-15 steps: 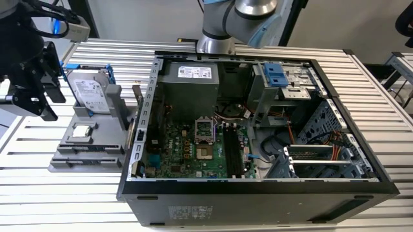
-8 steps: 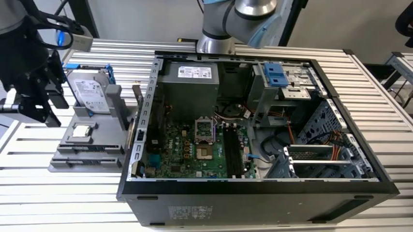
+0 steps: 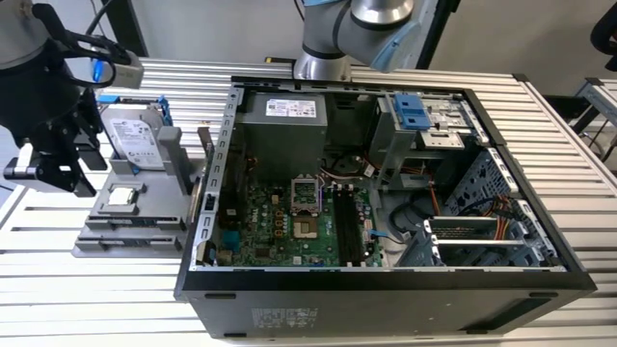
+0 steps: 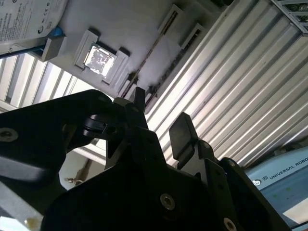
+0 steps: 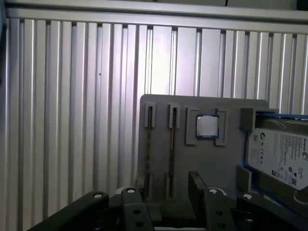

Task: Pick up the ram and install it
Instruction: 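Pick up the ram and move it above insertion slot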

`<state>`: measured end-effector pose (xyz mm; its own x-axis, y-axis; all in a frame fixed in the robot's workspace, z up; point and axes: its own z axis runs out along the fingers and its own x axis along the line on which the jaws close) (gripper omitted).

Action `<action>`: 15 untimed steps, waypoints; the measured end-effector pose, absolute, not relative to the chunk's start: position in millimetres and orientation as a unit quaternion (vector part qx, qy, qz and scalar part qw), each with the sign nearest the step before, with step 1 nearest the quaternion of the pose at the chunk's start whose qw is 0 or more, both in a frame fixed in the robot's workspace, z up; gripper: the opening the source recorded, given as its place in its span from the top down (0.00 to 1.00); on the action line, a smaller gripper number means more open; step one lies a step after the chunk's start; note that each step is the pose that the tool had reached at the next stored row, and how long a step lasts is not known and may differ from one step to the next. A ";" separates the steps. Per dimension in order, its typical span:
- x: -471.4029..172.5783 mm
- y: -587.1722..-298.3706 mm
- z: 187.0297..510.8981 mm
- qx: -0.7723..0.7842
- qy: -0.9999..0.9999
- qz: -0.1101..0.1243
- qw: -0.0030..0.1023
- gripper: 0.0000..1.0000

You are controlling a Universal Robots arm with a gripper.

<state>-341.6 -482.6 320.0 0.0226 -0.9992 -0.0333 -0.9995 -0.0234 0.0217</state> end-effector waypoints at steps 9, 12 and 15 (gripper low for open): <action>-341.2 -482.6 310.6 -0.713 0.701 0.019 0.004 0.00; -341.2 -482.6 306.7 -0.713 0.701 0.019 0.004 0.00; -341.2 -482.6 303.3 -0.713 0.701 0.019 0.004 0.00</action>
